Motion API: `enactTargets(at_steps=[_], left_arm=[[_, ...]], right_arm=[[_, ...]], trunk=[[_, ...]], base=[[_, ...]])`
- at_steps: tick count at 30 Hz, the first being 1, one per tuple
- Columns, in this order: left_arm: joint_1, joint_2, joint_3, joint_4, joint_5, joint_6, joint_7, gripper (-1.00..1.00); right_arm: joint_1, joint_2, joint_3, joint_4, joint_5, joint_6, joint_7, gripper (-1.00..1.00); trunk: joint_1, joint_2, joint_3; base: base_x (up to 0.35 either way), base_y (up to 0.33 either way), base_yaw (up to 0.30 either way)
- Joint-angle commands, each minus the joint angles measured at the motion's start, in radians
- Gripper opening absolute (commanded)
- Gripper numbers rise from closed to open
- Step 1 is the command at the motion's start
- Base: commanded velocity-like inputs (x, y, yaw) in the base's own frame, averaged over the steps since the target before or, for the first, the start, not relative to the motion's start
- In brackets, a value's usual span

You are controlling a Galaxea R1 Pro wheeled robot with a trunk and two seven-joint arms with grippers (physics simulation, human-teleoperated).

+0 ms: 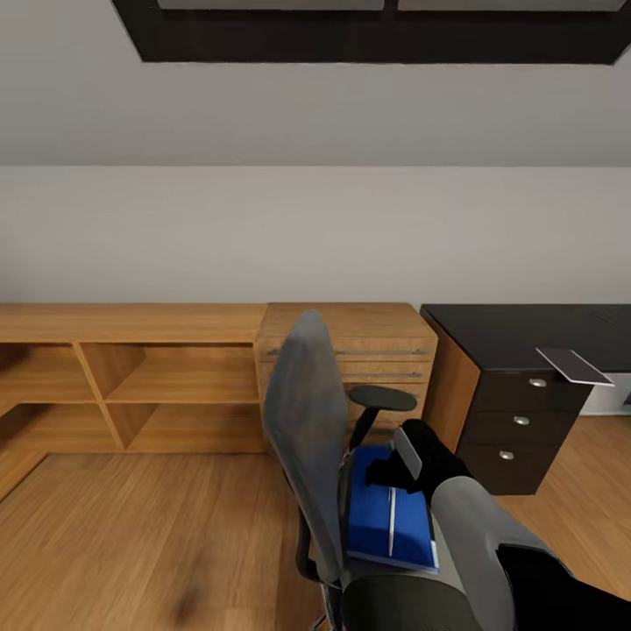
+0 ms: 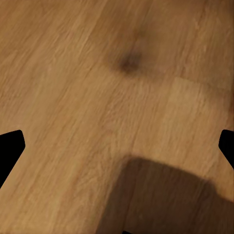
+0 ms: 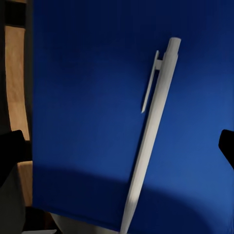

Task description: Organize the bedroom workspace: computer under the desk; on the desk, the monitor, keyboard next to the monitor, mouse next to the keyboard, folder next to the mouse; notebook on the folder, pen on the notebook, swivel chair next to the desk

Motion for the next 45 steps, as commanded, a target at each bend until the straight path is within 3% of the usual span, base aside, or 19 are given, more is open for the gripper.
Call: enactTargets(at_steps=[1,19,24,26,28,30,32,37,45], left_arm=[[0.0,-0.001,0.001,-0.002,0.004,-0.001,-0.001,1.0],[0.0,0.0,0.001,-0.01,0.004,0.003,-0.003,1.0],[0.0,0.0,0.001,-0.118,0.004,0.036,-0.006,1.0],[0.0,0.0,0.003,-0.203,0.002,0.112,-0.006,1.0],[0.0,0.001,0.004,-0.298,0.002,0.24,-0.006,1.0],[0.0,0.002,0.015,-0.42,0.002,0.424,-0.007,1.0],[0.0,0.001,0.041,-0.495,0.003,0.521,-0.008,1.0],[0.0,-0.004,0.086,-0.582,0.004,0.605,-0.01,1.0],[0.0,-0.006,0.104,-0.595,0.006,0.623,-0.01,1.0]], right_arm=[[-0.003,0.0,-0.005,0.001,-0.011,0.002,-0.01,1.0],[-0.012,-0.015,-0.009,0.007,-0.011,0.001,-0.01,1.0],[-0.012,-0.017,-0.009,0.007,-0.011,0.0,-0.01,1.0],[-0.012,-0.016,-0.009,0.007,-0.011,-0.001,-0.01,1.0],[-0.012,-0.016,-0.01,0.007,-0.011,-0.001,-0.01,1.0],[-0.012,-0.016,-0.01,0.006,-0.011,0.0,-0.01,1.0],[-0.012,-0.016,-0.01,0.005,-0.011,0.0,-0.01,1.0],[-0.012,-0.023,-0.01,0.003,-0.011,-0.001,-0.01,1.0],[-0.012,-0.056,-0.01,0.004,-0.013,-0.007,-0.008,1.0]], trunk=[[0.004,-0.008,-0.004],[0.073,-0.134,-0.06],[0.092,-0.169,-0.076],[0.096,-0.176,-0.079],[0.096,-0.176,-0.079],[0.096,-0.176,-0.079],[0.096,-0.176,-0.079],[0.096,-0.176,-0.079],[0.096,-0.176,-0.079]], base=[[0.0,0.0,0.0],[0.0,0.0,0.0],[0.0,0.0,0.0],[0.0,0.0,0.0],[0.0,0.0,0.0],[0.0,0.0,0.0],[0.0,0.0,0.0],[0.0,0.0,0.0],[0.0,0.0,0.0]])
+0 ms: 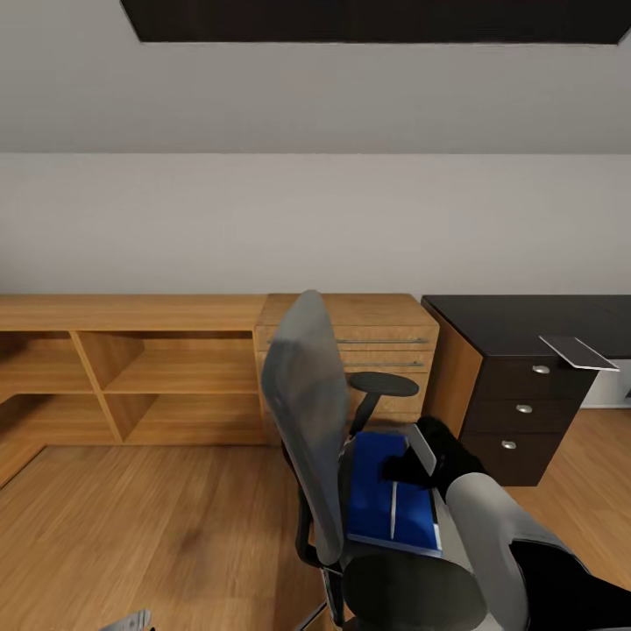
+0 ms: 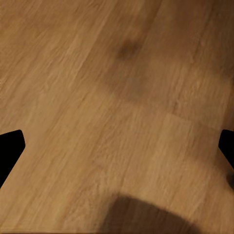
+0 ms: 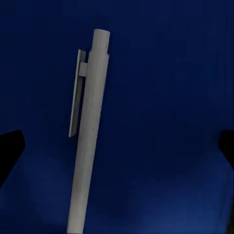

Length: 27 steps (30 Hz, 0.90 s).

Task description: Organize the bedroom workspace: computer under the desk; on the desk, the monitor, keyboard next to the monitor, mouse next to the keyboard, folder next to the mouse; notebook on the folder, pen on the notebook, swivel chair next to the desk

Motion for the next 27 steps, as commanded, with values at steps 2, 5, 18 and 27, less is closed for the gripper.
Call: enactTargets(at_steps=[2,5,18,27], left_arm=[[0.0,-0.001,0.001,-0.001,0.011,0.005,0.004,1.0],[0.0,-0.001,0.001,0.001,0.011,0.005,0.004,1.0],[0.0,0.0,0.003,0.016,0.011,0.005,0.004,1.0],[0.0,0.0,0.012,0.024,0.011,0.006,0.005,1.0]], right_arm=[[-0.001,-0.007,-0.005,-0.001,-0.012,0.001,-0.01,1.0],[-0.001,-0.013,-0.006,-0.001,-0.012,0.002,-0.011,1.0],[-0.001,-0.013,-0.006,0.002,-0.013,-0.001,-0.007,1.0],[-0.001,-0.009,-0.005,0.002,-0.027,0.0,-0.005,1.0]], trunk=[[0.0,0.0,-0.001],[0.0,0.0,-0.001],[0.0,0.0,-0.001],[0.0,0.0,-0.001]], base=[[0.0,0.0,0.0],[0.0,0.0,0.0],[0.0,0.0,0.0],[0.0,0.0,0.0]])
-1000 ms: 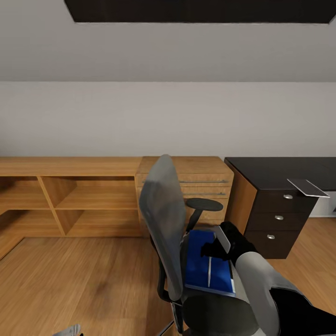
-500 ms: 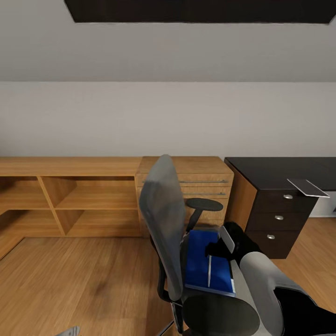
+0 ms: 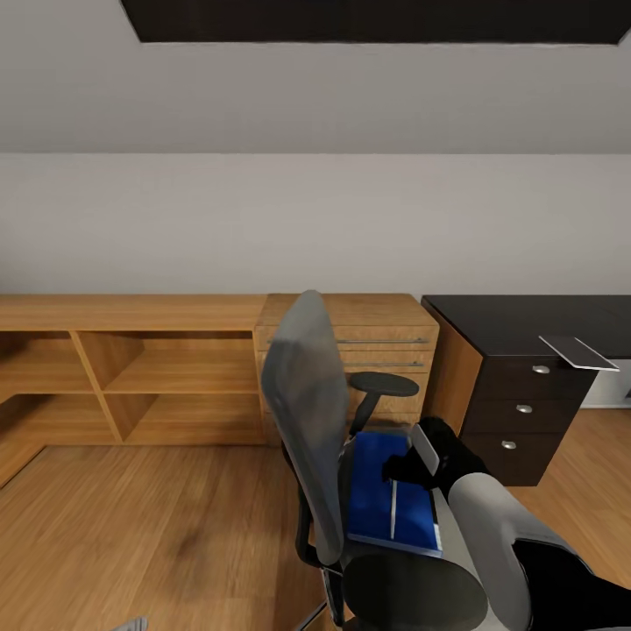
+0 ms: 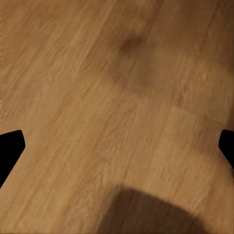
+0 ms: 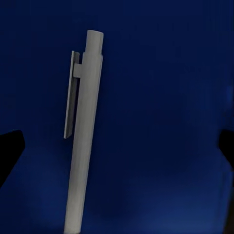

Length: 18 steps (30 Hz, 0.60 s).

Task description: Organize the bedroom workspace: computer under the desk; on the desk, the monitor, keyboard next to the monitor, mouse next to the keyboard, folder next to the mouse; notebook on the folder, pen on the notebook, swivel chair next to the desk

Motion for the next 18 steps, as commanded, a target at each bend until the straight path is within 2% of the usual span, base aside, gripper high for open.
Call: enactTargets(at_steps=[1,7,15,18], left_arm=[[0.0,0.0,0.002,-0.002,0.011,0.005,0.004,1.0],[0.0,0.0,0.006,-0.001,0.011,0.005,0.004,1.0],[0.0,0.0,0.012,-0.001,0.011,0.005,0.004,1.0],[0.003,-0.018,0.002,-0.016,0.012,-0.002,0.001,1.0]], right_arm=[[0.0,0.001,-0.004,-0.001,-0.015,0.002,-0.01,1.0],[0.0,0.001,0.0,-0.002,-0.054,0.002,-0.01,1.0],[-0.001,0.001,0.001,-0.002,-0.059,0.002,-0.01,1.0],[-0.004,0.018,-0.004,-0.019,-0.06,0.019,-0.002,1.0]], trunk=[[0.0,0.0,-0.001],[0.0,0.0,-0.001],[0.0,0.0,-0.001],[0.0,0.0,-0.001]], base=[[0.0,0.0,0.0],[0.0,0.0,0.0],[0.0,0.0,0.0],[0.0,0.0,0.0]])
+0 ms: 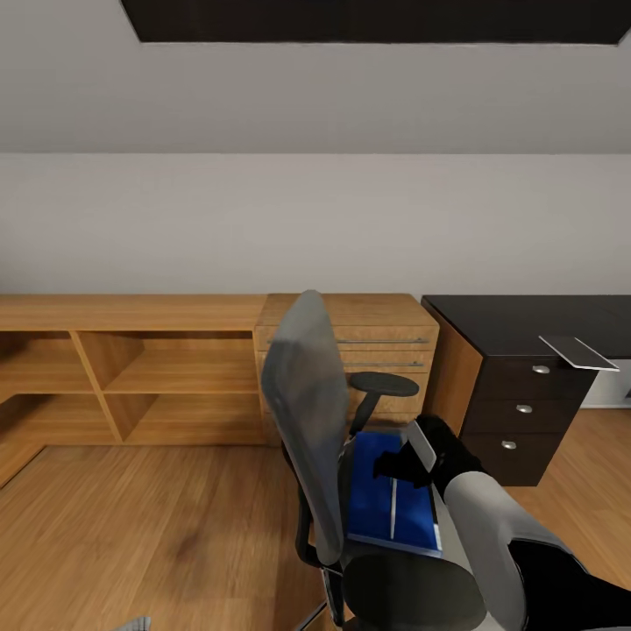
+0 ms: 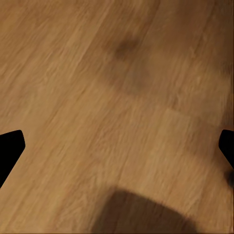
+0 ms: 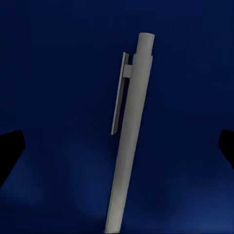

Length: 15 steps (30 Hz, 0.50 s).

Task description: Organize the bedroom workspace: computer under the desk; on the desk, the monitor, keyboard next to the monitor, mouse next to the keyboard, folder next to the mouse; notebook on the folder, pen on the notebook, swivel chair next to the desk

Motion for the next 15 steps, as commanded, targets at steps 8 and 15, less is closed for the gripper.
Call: enactTargets(at_steps=[8,15], left_arm=[[0.0,-0.046,0.001,-0.006,0.01,0.005,0.004,1.0],[0.0,-0.065,0.002,-0.008,0.01,0.005,0.004,1.0]], right_arm=[[0.0,-0.003,-0.005,-0.009,-0.011,-0.003,-0.009,1.0],[0.0,-0.007,-0.005,-0.01,-0.01,-0.015,-0.008,1.0]], trunk=[[0.0,0.0,-0.001],[0.0,0.0,-0.001]], base=[[0.0,0.0,0.0],[0.0,0.0,0.0]])
